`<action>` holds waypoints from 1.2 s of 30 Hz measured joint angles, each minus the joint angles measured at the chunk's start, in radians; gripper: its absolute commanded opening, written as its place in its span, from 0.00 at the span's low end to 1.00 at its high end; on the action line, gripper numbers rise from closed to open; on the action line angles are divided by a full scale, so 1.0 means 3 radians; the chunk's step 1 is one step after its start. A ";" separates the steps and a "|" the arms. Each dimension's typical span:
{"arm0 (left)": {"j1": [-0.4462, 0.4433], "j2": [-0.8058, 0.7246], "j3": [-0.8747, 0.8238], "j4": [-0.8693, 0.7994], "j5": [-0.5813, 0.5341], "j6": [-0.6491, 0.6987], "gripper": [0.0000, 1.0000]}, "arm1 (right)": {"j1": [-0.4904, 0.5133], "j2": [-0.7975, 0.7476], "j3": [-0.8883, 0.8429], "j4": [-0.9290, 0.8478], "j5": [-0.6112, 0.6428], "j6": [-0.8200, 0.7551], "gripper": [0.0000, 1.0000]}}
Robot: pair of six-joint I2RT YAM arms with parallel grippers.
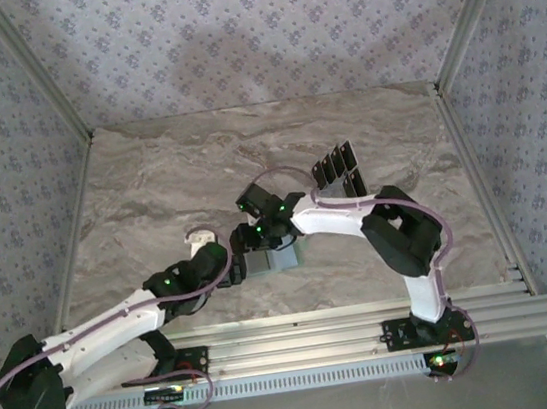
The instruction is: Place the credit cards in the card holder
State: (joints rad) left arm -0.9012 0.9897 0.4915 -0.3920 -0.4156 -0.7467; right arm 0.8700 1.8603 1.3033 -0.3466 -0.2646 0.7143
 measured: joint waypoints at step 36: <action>0.0081 0.0660 0.0342 -0.0003 0.0164 0.0014 1.00 | -0.1348 -0.0543 0.0272 -0.1911 0.1857 -0.1403 0.38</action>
State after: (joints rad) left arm -0.8768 1.1877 0.5941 -0.3927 -0.3664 -0.7425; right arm 0.4656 1.6974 1.3849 -0.9199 0.2924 0.2935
